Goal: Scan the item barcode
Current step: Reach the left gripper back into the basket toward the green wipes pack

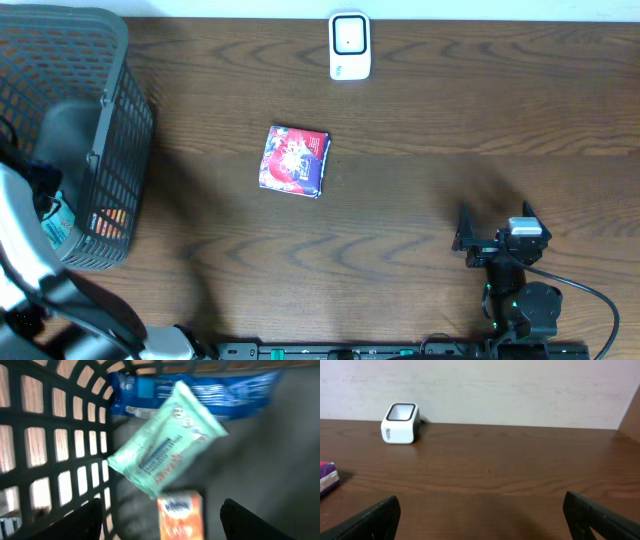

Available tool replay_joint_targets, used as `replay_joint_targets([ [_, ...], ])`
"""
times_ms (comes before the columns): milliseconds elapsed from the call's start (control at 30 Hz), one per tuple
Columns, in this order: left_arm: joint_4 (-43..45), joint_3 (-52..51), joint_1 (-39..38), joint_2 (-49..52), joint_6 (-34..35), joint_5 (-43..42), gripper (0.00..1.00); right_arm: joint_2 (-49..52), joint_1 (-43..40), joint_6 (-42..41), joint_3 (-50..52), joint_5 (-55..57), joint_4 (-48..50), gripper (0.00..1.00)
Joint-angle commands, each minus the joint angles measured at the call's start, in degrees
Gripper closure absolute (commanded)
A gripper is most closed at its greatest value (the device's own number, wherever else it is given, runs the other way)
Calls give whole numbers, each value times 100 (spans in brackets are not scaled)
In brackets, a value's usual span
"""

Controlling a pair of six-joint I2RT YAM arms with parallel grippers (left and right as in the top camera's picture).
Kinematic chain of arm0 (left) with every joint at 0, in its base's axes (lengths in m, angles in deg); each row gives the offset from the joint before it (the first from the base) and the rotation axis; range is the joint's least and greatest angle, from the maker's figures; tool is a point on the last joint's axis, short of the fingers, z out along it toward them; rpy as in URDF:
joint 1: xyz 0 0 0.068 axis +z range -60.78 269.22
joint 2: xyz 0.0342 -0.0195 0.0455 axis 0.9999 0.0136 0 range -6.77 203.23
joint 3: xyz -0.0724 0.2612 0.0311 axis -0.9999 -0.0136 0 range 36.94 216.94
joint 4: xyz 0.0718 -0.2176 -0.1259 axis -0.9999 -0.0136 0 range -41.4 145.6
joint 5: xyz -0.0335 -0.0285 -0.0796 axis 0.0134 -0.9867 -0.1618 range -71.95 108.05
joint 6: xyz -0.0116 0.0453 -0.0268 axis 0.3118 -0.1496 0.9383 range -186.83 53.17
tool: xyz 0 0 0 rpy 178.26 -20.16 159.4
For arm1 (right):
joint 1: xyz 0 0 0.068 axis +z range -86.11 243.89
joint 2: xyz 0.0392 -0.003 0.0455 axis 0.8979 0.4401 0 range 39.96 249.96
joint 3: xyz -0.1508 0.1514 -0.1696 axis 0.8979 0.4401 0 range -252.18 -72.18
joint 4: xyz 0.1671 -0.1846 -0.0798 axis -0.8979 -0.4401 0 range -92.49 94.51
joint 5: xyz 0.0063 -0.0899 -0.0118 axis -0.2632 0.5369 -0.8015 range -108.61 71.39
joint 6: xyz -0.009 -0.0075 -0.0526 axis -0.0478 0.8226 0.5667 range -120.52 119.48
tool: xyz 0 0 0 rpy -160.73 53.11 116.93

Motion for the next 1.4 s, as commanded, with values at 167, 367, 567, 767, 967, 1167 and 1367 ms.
replay_joint_targets([
  [167,13,-42,9,1316,223,1141,25,-9,57,-61,20,28,-9,1],
  [367,101,-42,20,2055,221,1169,25,-9,57,-61,20,28,-9,1],
  [567,210,-42,20,2653,170,1165,54,-9,57,-61,20,28,-9,1],
  [767,271,-20,20,2680,173,876,93,-9,57,-61,20,26,-9,1],
  [967,273,61,20,2273,66,306,93,-9,57,-61,20,28,-9,1],
  [1167,592,63,20,1060,-297,-555,93,-9,57,-61,20,28,-9,1],
  [1367,809,63,20,-350,-321,-756,93,-9,57,-61,20,26,-9,1],
])
